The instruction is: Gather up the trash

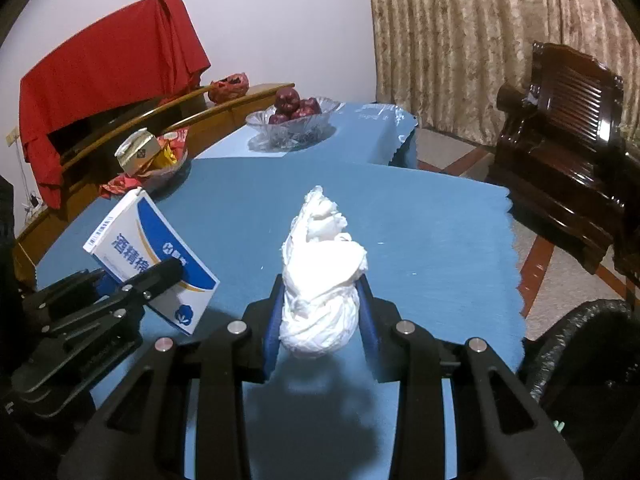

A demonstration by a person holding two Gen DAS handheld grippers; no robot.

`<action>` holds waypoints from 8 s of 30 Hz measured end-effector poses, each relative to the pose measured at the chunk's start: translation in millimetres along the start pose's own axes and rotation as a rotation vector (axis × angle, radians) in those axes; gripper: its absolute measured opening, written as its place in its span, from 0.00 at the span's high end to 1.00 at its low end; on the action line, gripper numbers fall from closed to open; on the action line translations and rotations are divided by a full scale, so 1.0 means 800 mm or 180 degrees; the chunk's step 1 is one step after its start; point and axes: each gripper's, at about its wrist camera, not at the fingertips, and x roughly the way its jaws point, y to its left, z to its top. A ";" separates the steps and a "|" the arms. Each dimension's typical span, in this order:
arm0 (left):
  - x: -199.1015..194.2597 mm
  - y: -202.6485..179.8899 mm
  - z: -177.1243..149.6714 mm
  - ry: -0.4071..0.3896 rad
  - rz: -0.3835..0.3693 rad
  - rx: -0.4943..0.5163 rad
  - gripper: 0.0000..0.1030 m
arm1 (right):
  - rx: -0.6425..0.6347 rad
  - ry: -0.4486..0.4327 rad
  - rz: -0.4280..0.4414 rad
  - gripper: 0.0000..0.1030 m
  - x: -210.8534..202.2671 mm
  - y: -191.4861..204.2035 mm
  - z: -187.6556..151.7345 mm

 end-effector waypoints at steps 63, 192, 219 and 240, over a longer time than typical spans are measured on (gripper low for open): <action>-0.042 -0.395 -0.051 0.0132 -0.1352 0.1144 0.71 | 0.0895 -0.0394 -0.1333 0.68 -0.287 -0.275 -0.171; -0.236 -0.250 -0.029 -0.0381 -0.0676 0.0847 0.06 | 0.0476 -0.0626 -0.1088 0.05 -0.384 -0.105 -0.123; -0.237 -0.247 -0.028 -0.0371 -0.0670 0.0841 0.06 | 0.0474 -0.0624 -0.1086 0.05 -0.382 -0.101 -0.123; -0.227 -0.242 -0.040 -0.0323 -0.0667 0.0843 0.06 | 0.0476 -0.0585 -0.1074 0.05 -0.374 -0.102 -0.127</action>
